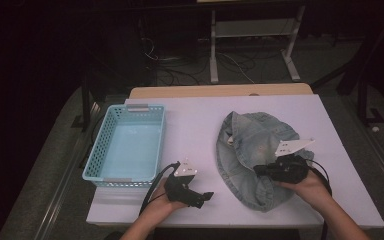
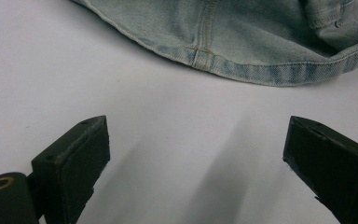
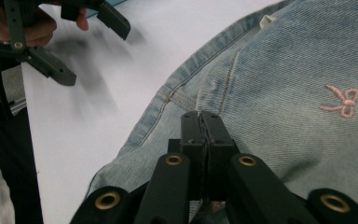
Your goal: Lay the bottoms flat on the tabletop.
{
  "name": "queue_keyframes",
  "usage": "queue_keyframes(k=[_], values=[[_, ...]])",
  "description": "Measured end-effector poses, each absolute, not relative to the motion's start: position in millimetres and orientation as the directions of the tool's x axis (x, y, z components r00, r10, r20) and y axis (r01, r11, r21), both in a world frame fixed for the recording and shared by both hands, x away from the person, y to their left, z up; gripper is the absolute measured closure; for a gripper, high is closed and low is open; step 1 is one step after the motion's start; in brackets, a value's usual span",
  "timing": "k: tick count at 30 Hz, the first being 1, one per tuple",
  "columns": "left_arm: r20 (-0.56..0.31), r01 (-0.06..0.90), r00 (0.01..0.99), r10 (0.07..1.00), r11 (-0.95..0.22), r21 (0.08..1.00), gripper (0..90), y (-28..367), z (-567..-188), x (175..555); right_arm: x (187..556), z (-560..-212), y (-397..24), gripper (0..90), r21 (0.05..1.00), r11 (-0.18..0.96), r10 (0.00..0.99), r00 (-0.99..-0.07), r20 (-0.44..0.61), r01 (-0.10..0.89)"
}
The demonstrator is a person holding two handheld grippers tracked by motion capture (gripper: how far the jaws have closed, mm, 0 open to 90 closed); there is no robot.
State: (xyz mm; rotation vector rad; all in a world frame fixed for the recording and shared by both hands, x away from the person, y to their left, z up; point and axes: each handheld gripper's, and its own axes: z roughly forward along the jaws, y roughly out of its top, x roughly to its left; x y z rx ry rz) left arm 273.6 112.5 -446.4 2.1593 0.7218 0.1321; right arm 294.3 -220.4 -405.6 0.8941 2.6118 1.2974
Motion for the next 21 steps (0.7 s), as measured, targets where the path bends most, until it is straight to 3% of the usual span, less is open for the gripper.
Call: queue_keyframes(k=[8, 12, 21], values=[[-0.154, 0.455, 0.827, 0.541, -0.482, 0.749, 6.9, 113, -446, 274, 299, -391, -226, 56.6, 0.804, 0.406, 0.573, -0.806, 0.145, 0.434], [-0.148, 0.448, 0.834, 0.532, -0.494, 0.746, 6.9, 110, -447, 273, 311, -381, -235, 47.4, 0.823, 0.366, 0.626, -0.769, 0.127, 0.434], [-0.153, 0.456, 0.828, 0.540, -0.489, 0.744, 6.8, 112, -447, 275, 349, -366, -242, 41.0, 0.829, 0.340, 0.694, -0.714, 0.097, 0.443]])
